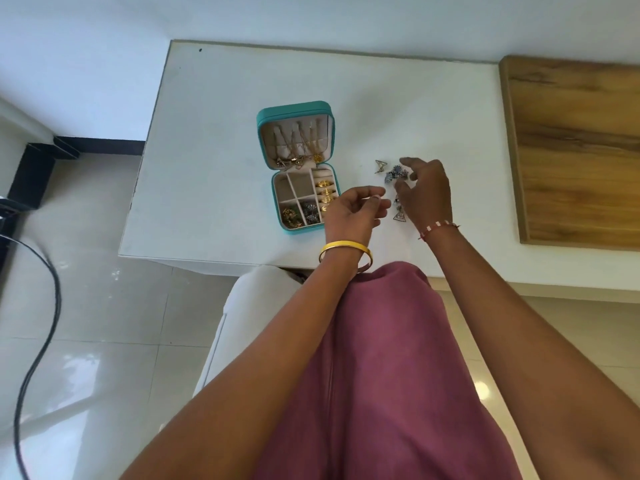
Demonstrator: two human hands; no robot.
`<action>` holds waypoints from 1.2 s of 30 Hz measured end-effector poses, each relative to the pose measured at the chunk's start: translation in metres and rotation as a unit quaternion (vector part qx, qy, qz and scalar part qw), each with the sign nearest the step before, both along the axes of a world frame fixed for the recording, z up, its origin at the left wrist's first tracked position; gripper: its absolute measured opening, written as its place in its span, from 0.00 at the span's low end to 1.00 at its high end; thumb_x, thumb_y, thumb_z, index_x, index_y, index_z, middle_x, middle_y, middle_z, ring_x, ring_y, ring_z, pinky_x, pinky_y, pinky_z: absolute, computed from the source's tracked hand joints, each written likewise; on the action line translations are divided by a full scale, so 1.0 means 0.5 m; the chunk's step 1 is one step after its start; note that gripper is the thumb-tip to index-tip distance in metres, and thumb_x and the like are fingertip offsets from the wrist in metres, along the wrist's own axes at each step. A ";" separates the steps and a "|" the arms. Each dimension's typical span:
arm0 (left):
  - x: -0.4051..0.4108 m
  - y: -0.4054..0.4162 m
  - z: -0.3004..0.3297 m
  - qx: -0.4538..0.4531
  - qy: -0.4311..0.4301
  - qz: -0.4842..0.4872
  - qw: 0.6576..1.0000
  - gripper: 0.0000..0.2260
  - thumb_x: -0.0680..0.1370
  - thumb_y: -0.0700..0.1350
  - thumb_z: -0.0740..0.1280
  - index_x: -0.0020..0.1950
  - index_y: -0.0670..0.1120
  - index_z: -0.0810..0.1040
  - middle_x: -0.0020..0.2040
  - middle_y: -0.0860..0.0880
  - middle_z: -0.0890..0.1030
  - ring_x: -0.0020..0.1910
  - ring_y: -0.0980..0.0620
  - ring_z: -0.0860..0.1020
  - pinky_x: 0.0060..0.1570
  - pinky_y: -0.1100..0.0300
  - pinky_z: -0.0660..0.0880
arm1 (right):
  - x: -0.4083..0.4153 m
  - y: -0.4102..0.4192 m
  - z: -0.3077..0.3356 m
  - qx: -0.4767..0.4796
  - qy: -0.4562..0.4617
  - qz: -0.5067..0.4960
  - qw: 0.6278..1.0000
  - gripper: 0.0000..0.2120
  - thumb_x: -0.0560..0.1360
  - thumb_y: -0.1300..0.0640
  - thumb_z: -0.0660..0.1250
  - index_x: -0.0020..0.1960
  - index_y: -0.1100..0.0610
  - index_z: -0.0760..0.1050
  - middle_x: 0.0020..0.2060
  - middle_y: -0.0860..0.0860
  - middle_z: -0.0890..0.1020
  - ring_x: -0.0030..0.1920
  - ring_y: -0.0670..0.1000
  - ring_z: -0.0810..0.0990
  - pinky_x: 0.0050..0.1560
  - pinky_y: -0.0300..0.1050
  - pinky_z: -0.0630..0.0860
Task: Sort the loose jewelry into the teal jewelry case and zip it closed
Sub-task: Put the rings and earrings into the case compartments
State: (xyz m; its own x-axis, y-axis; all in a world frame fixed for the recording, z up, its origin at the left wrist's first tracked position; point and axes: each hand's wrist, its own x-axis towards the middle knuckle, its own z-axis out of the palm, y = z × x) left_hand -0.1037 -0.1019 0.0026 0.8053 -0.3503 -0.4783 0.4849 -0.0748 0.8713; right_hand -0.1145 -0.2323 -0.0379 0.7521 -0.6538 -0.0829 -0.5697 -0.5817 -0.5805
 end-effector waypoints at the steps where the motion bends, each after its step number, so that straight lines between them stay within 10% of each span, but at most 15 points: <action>1: -0.002 -0.001 -0.001 0.004 0.002 -0.002 1.000 0.08 0.77 0.35 0.60 0.53 0.38 0.78 0.38 0.47 0.80 0.39 0.52 0.78 0.45 0.59 0.76 | 0.004 -0.001 -0.004 -0.006 0.018 0.012 1.000 0.19 0.75 0.62 0.62 0.66 0.57 0.71 0.57 0.61 0.72 0.56 0.58 0.75 0.56 0.43 0.69; 20: -0.018 0.010 -0.001 0.003 0.023 0.003 1.000 0.07 0.77 0.36 0.61 0.49 0.43 0.77 0.38 0.48 0.80 0.40 0.51 0.78 0.50 0.55 0.77 | -0.012 -0.005 0.010 -0.053 -0.027 0.015 0.998 0.06 0.73 0.64 0.63 0.44 0.62 0.79 0.45 0.59 0.82 0.46 0.59 0.78 0.44 0.48 0.72; 27: -0.015 0.019 0.011 -0.012 0.028 0.022 0.999 0.06 0.77 0.35 0.61 0.47 0.43 0.77 0.37 0.49 0.80 0.38 0.52 0.78 0.47 0.58 0.77 | -0.019 0.013 0.046 0.071 -0.122 -0.002 0.990 0.03 0.72 0.62 0.67 0.42 0.62 0.79 0.42 0.55 0.82 0.42 0.50 0.77 0.40 0.37 0.68; 31: -0.010 0.019 0.021 0.004 -0.010 0.025 1.000 0.07 0.76 0.35 0.62 0.50 0.42 0.78 0.39 0.49 0.80 0.41 0.52 0.77 0.47 0.58 0.76 | -0.037 0.033 0.075 0.170 -0.135 -0.007 0.976 0.03 0.73 0.64 0.67 0.43 0.64 0.78 0.34 0.44 0.77 0.36 0.43 0.75 0.45 0.47 0.76; 36: -0.002 0.023 0.022 0.077 -0.142 -0.007 0.987 0.11 0.76 0.37 0.63 0.57 0.41 0.78 0.52 0.46 0.80 0.47 0.55 0.76 0.50 0.67 0.72 | -0.059 0.064 0.111 0.227 -0.153 0.015 0.962 0.03 0.74 0.66 0.65 0.43 0.61 0.77 0.38 0.55 0.80 0.36 0.48 0.76 0.37 0.39 0.76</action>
